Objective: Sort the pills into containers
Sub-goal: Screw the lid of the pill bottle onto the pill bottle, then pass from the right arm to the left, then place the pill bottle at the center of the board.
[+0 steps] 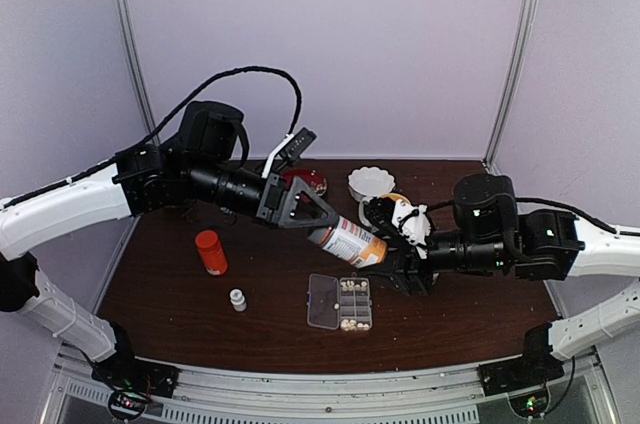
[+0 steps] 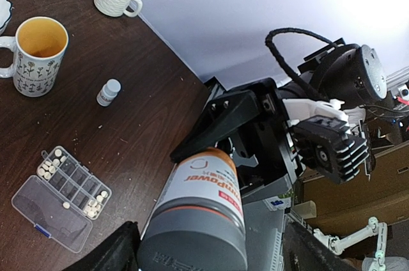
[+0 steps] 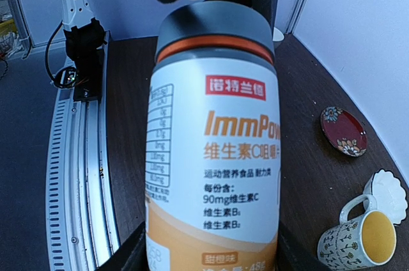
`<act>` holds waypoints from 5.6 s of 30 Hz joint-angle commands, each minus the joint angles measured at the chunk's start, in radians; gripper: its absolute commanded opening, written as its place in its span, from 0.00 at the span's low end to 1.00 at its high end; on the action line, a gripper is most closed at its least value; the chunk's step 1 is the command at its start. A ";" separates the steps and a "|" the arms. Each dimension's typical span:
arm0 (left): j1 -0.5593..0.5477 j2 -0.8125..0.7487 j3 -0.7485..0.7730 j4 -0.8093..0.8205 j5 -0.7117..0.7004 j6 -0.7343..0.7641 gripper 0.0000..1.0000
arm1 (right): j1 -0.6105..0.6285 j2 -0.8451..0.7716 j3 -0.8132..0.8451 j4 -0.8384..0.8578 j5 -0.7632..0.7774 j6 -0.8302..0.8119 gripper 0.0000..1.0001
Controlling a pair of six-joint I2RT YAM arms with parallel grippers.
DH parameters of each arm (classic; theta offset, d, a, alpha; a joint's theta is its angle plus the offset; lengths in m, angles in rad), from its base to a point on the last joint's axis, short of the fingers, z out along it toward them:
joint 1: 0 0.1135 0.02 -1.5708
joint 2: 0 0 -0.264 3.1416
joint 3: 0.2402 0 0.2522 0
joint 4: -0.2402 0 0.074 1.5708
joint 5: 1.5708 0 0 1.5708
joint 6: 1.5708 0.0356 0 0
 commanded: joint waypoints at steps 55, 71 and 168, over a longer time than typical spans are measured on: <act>-0.069 -0.148 -0.205 0.246 -0.001 0.562 0.02 | 0.002 -0.047 0.001 0.084 -0.078 0.049 0.00; -0.143 -0.070 -0.091 0.005 -0.086 1.369 0.00 | -0.028 -0.048 0.000 0.067 -0.250 0.081 0.00; 0.048 0.310 0.379 -0.631 -0.860 0.444 0.98 | -0.037 0.146 -0.036 -0.092 -0.019 0.143 0.43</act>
